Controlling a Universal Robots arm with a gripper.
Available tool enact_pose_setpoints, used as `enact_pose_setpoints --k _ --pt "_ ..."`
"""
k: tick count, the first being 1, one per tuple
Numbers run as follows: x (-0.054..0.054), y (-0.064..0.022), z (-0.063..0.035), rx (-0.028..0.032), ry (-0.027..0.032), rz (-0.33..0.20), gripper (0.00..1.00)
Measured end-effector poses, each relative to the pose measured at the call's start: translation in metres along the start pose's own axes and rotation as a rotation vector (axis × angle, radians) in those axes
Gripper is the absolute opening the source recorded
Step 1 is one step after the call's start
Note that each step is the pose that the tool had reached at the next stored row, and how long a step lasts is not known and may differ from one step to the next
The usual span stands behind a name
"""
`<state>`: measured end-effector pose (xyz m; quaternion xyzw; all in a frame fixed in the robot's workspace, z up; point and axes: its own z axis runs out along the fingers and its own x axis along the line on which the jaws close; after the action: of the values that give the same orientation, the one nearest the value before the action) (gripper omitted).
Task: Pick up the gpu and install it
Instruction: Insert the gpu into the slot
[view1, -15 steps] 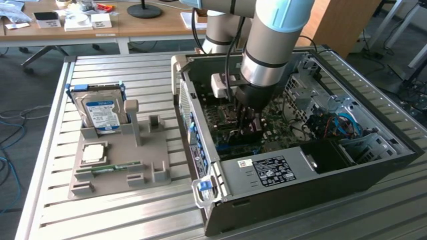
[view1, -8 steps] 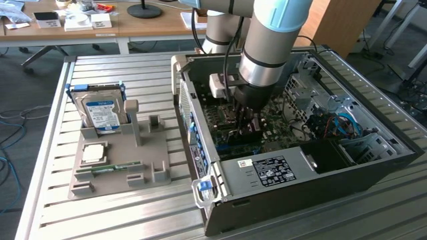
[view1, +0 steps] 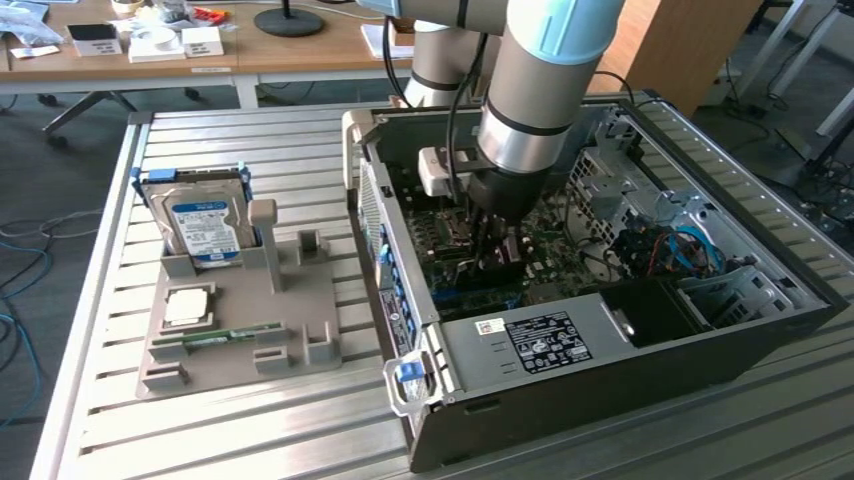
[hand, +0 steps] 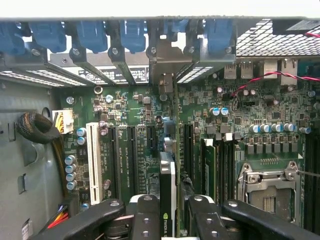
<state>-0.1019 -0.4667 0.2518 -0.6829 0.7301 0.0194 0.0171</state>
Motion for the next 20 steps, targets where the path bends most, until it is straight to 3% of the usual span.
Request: enact_pose_setpoints --k 9,11,13,14,20 --pt "-0.0001 0.0003 0.0004 0.0002 -0.0008 0.001 0.27" --pt "-0.0001 0.0000 0.0002 0.0001 -0.0004 0.000 0.39" --pt "-0.0001 0.0000 0.0001 0.0001 -0.0002 0.000 0.39" --pt "-0.0001 0.0000 0.0001 0.0001 -0.0003 0.000 0.45" --pt "-0.0005 0.0000 -0.0081 0.0001 -0.0002 0.000 0.45"
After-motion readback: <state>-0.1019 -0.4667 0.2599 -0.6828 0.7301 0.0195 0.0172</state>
